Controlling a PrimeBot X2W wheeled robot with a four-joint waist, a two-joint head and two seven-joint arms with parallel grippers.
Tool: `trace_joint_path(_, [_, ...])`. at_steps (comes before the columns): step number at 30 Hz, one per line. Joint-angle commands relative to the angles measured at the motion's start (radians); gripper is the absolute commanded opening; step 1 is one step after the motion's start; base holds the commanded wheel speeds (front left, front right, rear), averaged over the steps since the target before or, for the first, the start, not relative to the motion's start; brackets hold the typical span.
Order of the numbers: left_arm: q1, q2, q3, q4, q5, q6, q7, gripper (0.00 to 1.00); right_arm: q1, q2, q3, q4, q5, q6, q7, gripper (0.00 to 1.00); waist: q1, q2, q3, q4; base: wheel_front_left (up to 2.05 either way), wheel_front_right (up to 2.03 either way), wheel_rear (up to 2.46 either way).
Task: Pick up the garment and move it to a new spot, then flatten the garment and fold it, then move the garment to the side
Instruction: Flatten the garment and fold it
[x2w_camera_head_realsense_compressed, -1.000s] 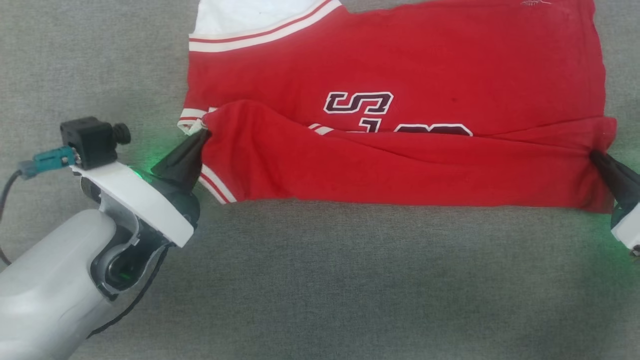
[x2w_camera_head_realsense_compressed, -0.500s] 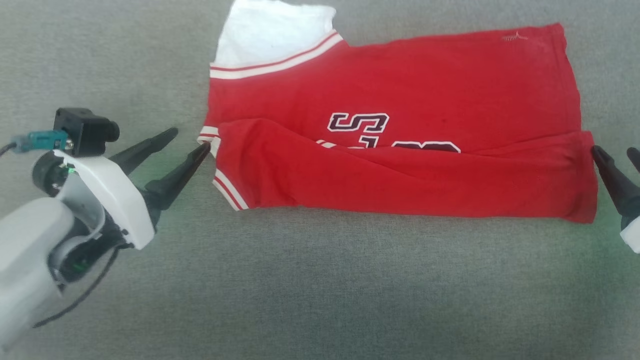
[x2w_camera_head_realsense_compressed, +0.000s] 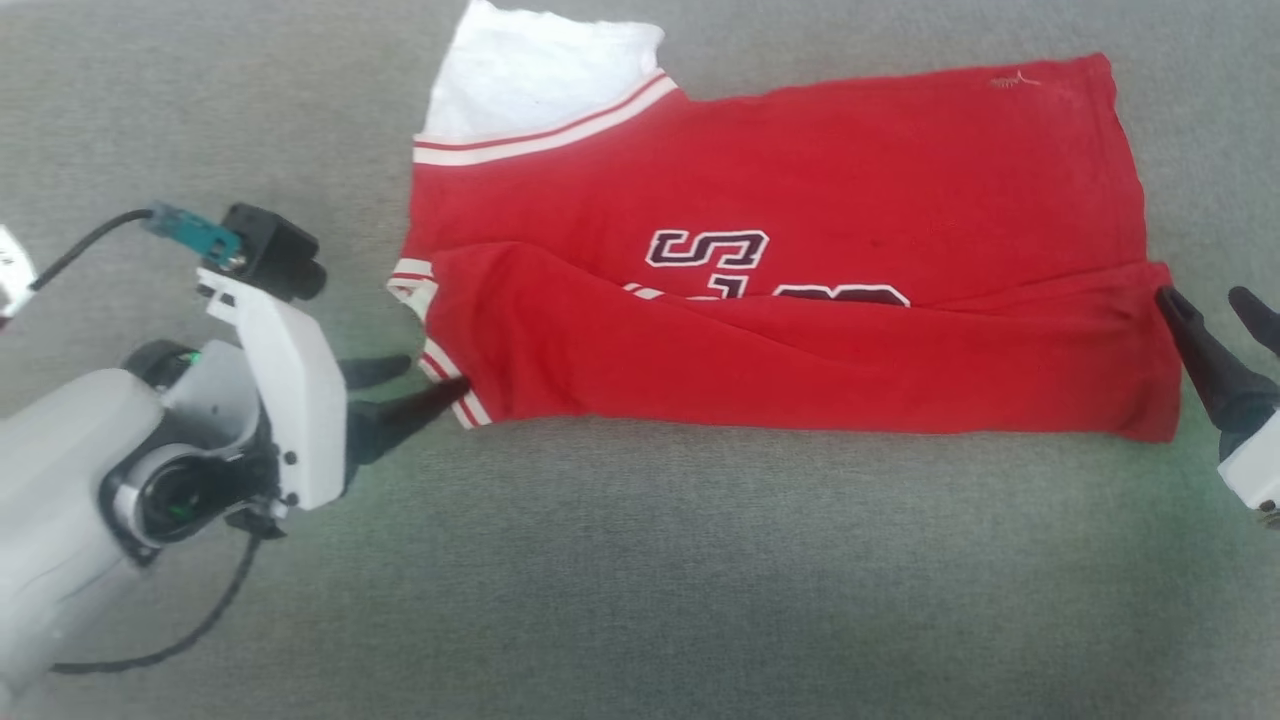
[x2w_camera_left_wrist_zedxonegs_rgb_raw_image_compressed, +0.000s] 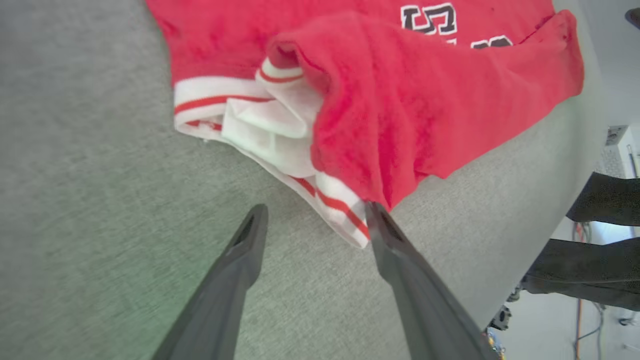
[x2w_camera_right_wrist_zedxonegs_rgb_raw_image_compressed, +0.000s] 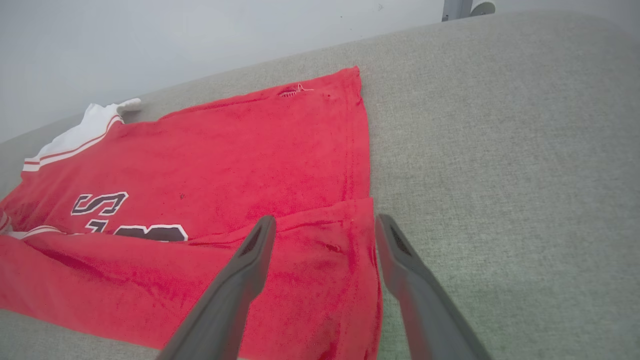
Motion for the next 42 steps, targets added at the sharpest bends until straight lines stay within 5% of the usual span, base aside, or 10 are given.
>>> trace_joint_path(1, [-0.003, -0.011, -0.005, 0.017, -0.020, 0.008, 0.027, 1.00, -0.014, 0.004, 0.004, -0.006, 0.002, 0.000, -0.005, 1.00, 0.0000, 0.0000, 0.021, -0.021, 0.00, 0.00, 0.00])
trace_joint_path(12, [0.019, -0.083, -0.057, 0.174, -0.099, -0.004, 0.180, 1.00, -0.031, 0.014, 0.007, 0.005, 0.010, 0.000, -0.026, 1.00, 0.0000, 0.0000, 0.068, -0.077, 0.00, 0.00, 0.00])
trace_joint_path(14, [0.018, -0.099, -0.046, 0.185, -0.114, -0.019, 0.181, 0.46, -0.032, 0.014, 0.010, 0.006, 0.008, 0.000, -0.025, 1.00, 0.0000, 0.0000, 0.072, -0.082, 0.00, 0.00, 0.00])
trace_joint_path(15, [0.019, -0.104, -0.045, 0.187, -0.124, -0.027, 0.188, 0.00, -0.032, 0.010, 0.013, 0.006, 0.008, 0.000, -0.019, 1.00, 0.0000, 0.0000, 0.074, -0.084, 0.00, 0.00, 0.00])
trace_joint_path(28, [0.002, -0.116, -0.037, 0.169, -0.110, -0.065, 0.186, 0.00, -0.048, -0.191, 0.204, -0.014, 0.007, 0.000, 0.333, 1.00, 0.0000, 0.0000, 0.097, -0.063, 0.00, 0.00, 0.00])
trace_joint_path(33, [0.001, -0.132, -0.040, 0.166, -0.092, -0.071, 0.175, 0.00, -0.085, -0.195, 0.247, 0.012, 0.018, 0.000, 0.446, 1.00, 0.0000, 0.0000, 0.110, -0.045, 0.00, 0.00, 0.00])
trace_joint_path(34, [0.001, -0.135, -0.043, 0.167, -0.087, -0.072, 0.173, 0.00, -0.090, -0.195, 0.251, 0.016, 0.012, 0.000, 0.455, 0.82, 0.0000, 0.0000, 0.111, -0.040, 0.00, 0.00, 0.00])
trace_joint_path(36, [0.003, -0.144, -0.043, 0.172, -0.083, -0.074, 0.165, 0.00, -0.099, -0.192, 0.255, 0.021, 0.013, 0.000, 0.462, 0.12, 0.0000, 0.0000, 0.111, -0.031, 0.00, 0.00, 0.00])
trace_joint_path(37, [0.005, -0.147, -0.042, 0.173, -0.081, -0.075, 0.161, 0.00, -0.099, -0.190, 0.253, 0.022, 0.018, 0.000, 0.459, 0.00, 0.0000, 0.0000, 0.109, -0.028, 0.00, 0.00, 0.00])
trace_joint_path(42, [0.024, -0.139, -0.030, 0.165, -0.080, -0.080, 0.127, 0.00, -0.082, -0.206, 0.221, 0.025, 0.018, -0.001, 0.436, 0.00, 0.0000, 0.0000, 0.080, -0.016, 0.00, 0.00, 0.00])
